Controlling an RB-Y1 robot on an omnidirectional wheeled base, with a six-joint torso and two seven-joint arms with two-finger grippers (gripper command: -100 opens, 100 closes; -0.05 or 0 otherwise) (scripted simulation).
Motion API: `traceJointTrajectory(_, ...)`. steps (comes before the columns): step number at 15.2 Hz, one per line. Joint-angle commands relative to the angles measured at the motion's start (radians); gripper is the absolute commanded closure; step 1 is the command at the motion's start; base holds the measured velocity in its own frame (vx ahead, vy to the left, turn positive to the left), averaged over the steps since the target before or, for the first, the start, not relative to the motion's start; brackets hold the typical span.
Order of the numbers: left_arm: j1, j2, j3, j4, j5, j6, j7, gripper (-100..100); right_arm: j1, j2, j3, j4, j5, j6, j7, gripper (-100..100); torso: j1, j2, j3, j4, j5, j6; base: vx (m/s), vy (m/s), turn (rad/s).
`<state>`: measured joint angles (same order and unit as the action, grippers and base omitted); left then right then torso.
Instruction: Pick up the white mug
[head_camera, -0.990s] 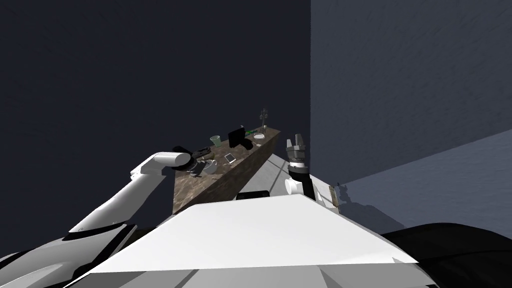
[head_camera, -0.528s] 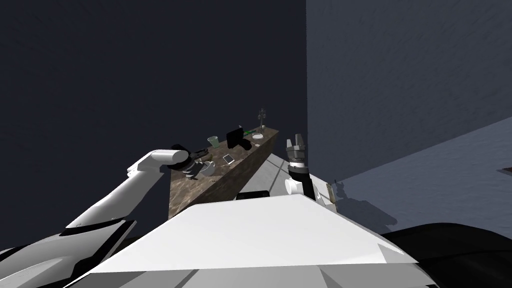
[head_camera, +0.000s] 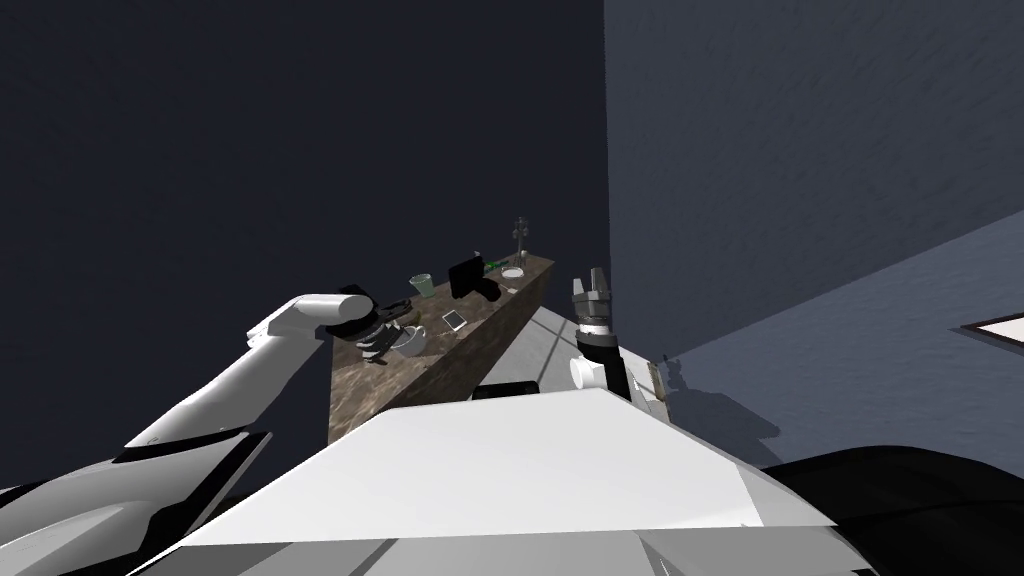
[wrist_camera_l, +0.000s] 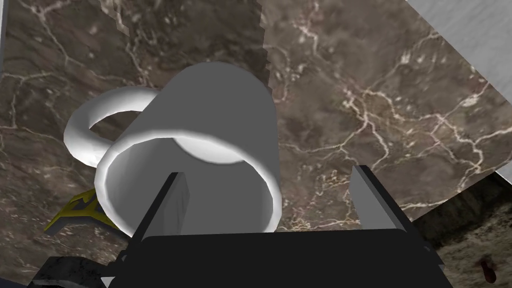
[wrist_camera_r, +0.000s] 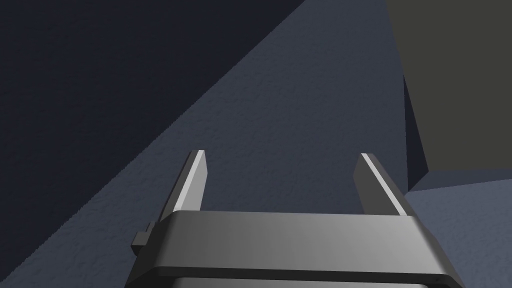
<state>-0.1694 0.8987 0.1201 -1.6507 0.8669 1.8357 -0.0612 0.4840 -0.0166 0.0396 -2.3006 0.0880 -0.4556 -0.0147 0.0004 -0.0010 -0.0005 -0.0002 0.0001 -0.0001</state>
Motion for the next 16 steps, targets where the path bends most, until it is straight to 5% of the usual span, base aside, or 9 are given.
traceJointTrajectory(1, -0.003, 0.006, 0.004, 0.000, 0.008, 0.030, 0.001, -100, 0.000, 0.000, 0.000, 0.000, 0.000, 0.000, 0.000, 0, 0.000, 0.000, 0.000, 0.000, 0.000, 0.000, 0.010, 0.005, -0.047)
traceJointTrajectory(7, 0.010, -0.020, -0.017, 0.034, -0.024, -0.027, -0.010, -100, 0.000, 0.000, 0.000, 0.000, 0.000, 0.000, 0.000, 0, 0.000, 0.002, 0.001, 0.000, 0.000, 0.000, -0.013, 0.008, -0.033)
traceJointTrajectory(8, 0.010, -0.022, -0.019, 0.037, -0.026, -0.032, -0.011, 100, 0.000, 0.000, 0.000, 0.000, 0.000, 0.000, 0.000, 0, 0.000, 0.002, 0.001, 0.000, 0.000, 0.000, 0.000, 0.000, 0.000)
traceJointTrajectory(16, -0.002, -0.005, -0.008, 0.018, -0.006, 0.000, -0.004, 100, 0.000, 0.000, 0.000, 0.000, 0.000, 0.000, 0.000, 0, -0.001, 0.000, 0.001, 0.002, 0.000, 0.000, 0.010, -0.004, 0.023)
